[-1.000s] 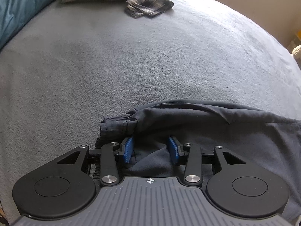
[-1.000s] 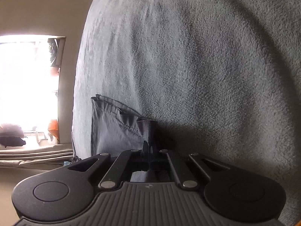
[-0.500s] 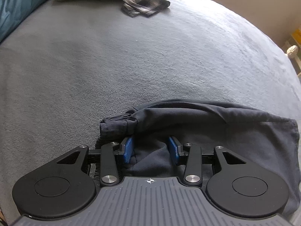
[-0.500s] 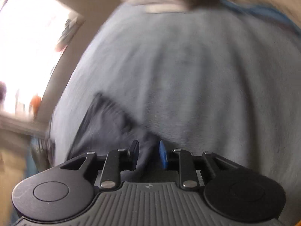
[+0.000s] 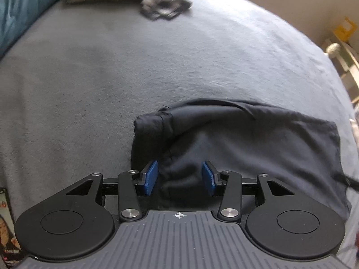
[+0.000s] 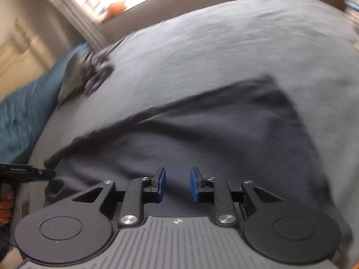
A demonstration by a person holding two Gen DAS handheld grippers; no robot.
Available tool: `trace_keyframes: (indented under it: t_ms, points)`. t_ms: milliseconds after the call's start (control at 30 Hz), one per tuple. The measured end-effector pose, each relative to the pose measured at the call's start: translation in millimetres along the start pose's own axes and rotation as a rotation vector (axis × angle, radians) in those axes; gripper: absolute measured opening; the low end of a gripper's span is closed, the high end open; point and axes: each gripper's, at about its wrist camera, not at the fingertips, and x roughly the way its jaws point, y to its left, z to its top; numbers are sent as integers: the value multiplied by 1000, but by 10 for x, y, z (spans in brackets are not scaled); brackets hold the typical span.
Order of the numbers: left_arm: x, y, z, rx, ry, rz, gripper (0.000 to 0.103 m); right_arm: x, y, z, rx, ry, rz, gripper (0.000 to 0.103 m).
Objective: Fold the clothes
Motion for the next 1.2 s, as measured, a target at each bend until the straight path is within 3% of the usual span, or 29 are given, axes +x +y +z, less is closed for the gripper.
trace_keyframes:
  t_ms: [67, 200, 400, 533, 633, 700, 800, 933, 1067, 1200]
  points:
    - [-21, -78, -98, 40, -18, 0, 44, 204, 154, 43, -69, 58, 7, 26]
    - [136, -131, -150, 58, -7, 6, 44, 560, 118, 214, -139, 96, -96, 23]
    - [183, 61, -89, -60, -4, -40, 44, 441, -841, 728, 237, -72, -307, 25]
    - [150, 98, -89, -66, 5, -59, 44, 95, -1021, 743, 317, -118, -283, 25]
    - [137, 120, -67, -77, 12, -68, 44, -143, -964, 560, 306, -55, -120, 28]
    - [131, 127, -55, -83, 16, -69, 44, -246, -975, 356, 312, 18, -75, 38]
    - [77, 110, -63, -73, 6, -49, 44, -420, -1217, 14, 400, 74, -139, 41]
    - [-38, 76, -92, -49, -15, -13, 44, -872, -1760, -477, 682, -5, -274, 42]
    - [-158, -20, -222, 9, -32, -8, 46, -1381, -1857, -999, 850, -91, -157, 46]
    - [-140, -191, -434, 56, -7, -27, 46, -1386, -1664, -1437, 904, -34, -3, 59]
